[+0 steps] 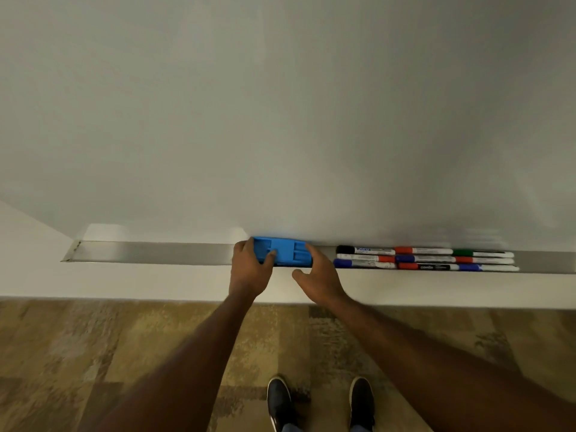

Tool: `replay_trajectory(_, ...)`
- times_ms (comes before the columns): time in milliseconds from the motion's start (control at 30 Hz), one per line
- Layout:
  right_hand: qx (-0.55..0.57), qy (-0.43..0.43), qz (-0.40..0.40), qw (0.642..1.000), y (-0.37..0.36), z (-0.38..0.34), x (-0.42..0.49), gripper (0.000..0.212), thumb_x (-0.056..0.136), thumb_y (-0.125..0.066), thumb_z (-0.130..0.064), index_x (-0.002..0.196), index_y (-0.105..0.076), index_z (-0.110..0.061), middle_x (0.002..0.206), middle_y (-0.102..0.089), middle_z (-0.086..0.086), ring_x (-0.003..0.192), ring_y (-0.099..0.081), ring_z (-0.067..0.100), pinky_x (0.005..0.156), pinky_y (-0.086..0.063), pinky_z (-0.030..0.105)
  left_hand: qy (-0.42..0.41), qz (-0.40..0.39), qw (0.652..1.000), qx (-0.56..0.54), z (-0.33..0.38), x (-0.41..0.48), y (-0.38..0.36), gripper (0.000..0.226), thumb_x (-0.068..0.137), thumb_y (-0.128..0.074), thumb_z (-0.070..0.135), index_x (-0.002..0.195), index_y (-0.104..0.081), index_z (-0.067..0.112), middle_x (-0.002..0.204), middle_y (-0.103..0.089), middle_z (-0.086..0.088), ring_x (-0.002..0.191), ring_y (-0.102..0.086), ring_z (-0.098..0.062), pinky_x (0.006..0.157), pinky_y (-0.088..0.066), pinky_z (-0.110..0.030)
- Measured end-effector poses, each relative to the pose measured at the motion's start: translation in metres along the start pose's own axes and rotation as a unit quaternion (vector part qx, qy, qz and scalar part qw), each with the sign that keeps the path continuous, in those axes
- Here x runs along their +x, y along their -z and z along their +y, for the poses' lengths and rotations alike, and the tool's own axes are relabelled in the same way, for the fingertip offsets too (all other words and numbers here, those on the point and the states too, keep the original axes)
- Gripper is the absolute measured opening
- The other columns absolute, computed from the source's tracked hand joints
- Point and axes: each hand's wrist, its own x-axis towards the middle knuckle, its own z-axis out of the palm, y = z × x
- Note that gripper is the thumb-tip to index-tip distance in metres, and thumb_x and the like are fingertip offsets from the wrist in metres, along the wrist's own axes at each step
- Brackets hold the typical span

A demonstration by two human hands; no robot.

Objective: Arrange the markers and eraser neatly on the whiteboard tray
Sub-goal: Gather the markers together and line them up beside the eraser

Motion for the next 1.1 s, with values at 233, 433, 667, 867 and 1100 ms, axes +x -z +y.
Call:
replay_trajectory(233, 0.026, -0.004, 0.022, 0.999, 0.028, 0.014, 0.003, 0.071, 0.084, -0.07, -0.017, 0.145, -0.034, -0.02, 0.145, -0.046, 0.003, 0.13, -0.044, 0.017, 0.099, -0.037, 0.024, -0.012, -0.026, 1.0, 0.003, 0.018, -0.007, -0.027, 0.052, 0.09, -0.065, 0.035, 0.131, -0.049, 0.008, 0.128, -0.052, -0.012, 0.113, -0.054, -0.024, 0.096, -0.047, -0.035)
replay_trajectory(433, 0.018, -0.002, 0.016, 1.0, 0.039, 0.022, 0.007, 0.067, 0.084, -0.07, -0.016, 0.142, -0.038, -0.018, 0.138, -0.051, 0.005, 0.118, -0.048, 0.011, 0.09, -0.035, 0.019, 0.003, -0.038, 0.999, 0.021, 0.027, -0.006, -0.036, 0.053, 0.09, -0.064, 0.035, 0.132, -0.048, 0.007, 0.13, -0.05, -0.014, 0.116, -0.053, -0.028, 0.099, -0.047, -0.04)
replay_trajectory(667, -0.029, 0.005, -0.007, 1.0, 0.038, 0.024, 0.011, 0.068, 0.086, -0.069, -0.02, 0.145, -0.035, -0.016, 0.144, -0.048, 0.007, 0.13, -0.047, 0.023, 0.099, -0.038, 0.026, 0.025, -0.041, 0.998, 0.046, 0.024, -0.005, -0.039, 0.051, 0.089, -0.066, 0.036, 0.129, -0.049, 0.009, 0.128, -0.051, -0.015, 0.114, -0.054, -0.029, 0.097, -0.049, -0.043)
replay_trajectory(867, -0.043, 0.015, -0.009, 0.999, 0.044, 0.03, 0.012, 0.066, 0.087, -0.068, -0.02, 0.144, -0.036, -0.015, 0.143, -0.047, 0.007, 0.13, -0.046, 0.023, 0.102, -0.04, 0.03, 0.023, -0.042, 0.997, 0.065, 0.024, -0.004, -0.043, 0.054, 0.089, -0.066, 0.036, 0.131, -0.049, 0.009, 0.13, -0.051, -0.015, 0.116, -0.053, -0.029, 0.097, -0.05, -0.045)
replay_trajectory(1100, -0.086, 0.096, 0.052, 0.99, 0.063, 0.042, 0.007, 0.05, 0.084, -0.07, -0.018, 0.129, -0.051, -0.014, 0.129, -0.054, 0.006, 0.117, -0.051, 0.02, 0.098, -0.048, 0.033, -0.009, 0.008, 0.998, 0.066, 0.028, -0.012, -0.045, 0.05, 0.089, -0.066, 0.029, 0.132, -0.05, 0.009, 0.132, -0.049, -0.012, 0.118, -0.05, -0.028, 0.098, -0.046, -0.043)
